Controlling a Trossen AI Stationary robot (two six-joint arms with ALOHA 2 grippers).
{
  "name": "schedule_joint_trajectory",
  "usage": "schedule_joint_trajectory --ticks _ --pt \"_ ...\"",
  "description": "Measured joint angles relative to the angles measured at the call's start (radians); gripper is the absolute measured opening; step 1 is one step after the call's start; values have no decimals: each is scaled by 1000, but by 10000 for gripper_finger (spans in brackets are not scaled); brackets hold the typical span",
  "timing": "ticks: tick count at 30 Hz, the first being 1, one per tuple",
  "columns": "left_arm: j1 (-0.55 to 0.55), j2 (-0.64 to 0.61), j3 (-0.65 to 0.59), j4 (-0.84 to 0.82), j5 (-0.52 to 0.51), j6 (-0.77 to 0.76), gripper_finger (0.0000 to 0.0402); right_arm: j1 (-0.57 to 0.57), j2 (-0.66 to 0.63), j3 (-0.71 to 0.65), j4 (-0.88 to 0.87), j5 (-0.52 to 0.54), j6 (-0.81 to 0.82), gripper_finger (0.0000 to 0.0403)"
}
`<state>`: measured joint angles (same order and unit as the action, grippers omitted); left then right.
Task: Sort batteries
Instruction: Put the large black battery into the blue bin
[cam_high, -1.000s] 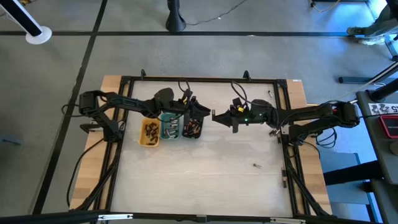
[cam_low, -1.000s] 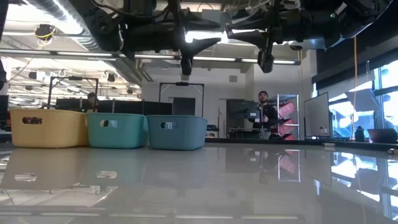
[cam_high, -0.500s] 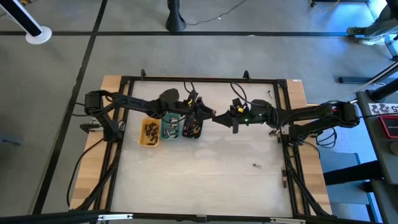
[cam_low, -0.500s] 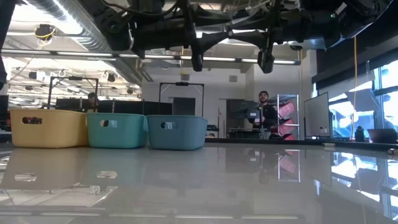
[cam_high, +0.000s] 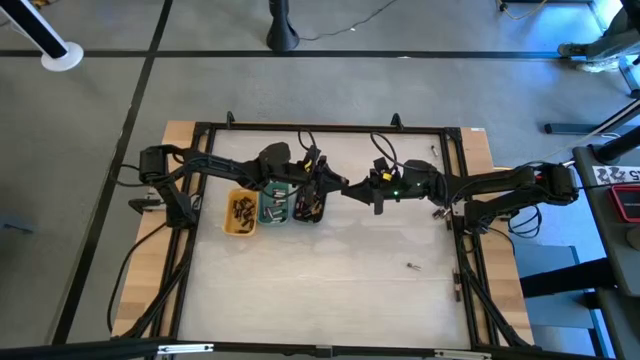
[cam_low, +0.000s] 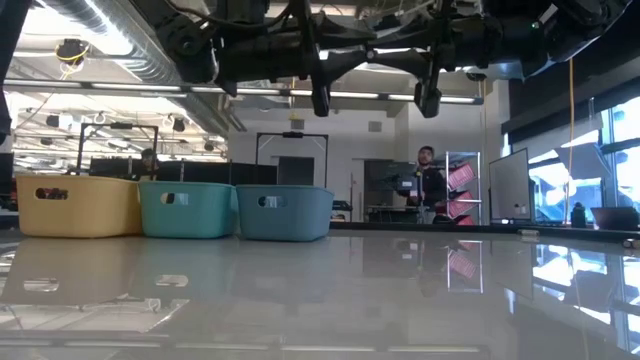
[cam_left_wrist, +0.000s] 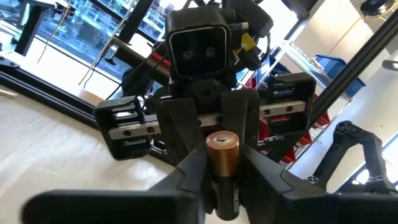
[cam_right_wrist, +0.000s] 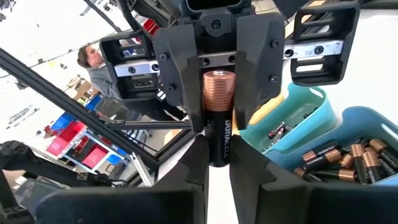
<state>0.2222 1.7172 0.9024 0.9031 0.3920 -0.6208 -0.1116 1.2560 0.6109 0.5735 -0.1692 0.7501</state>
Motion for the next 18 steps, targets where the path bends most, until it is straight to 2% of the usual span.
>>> schedule_joint_trajectory --ticks 3,9,18 --pt "0 0 0 0 2 0 42 0 0 0 -2 0 -11 37" --pt "1 0 0 0 1 6 42 0 0 0 -2 1 -25 46" --pt "9 0 0 -4 -4 7 42 -1 -1 0 0 8 -40 126"
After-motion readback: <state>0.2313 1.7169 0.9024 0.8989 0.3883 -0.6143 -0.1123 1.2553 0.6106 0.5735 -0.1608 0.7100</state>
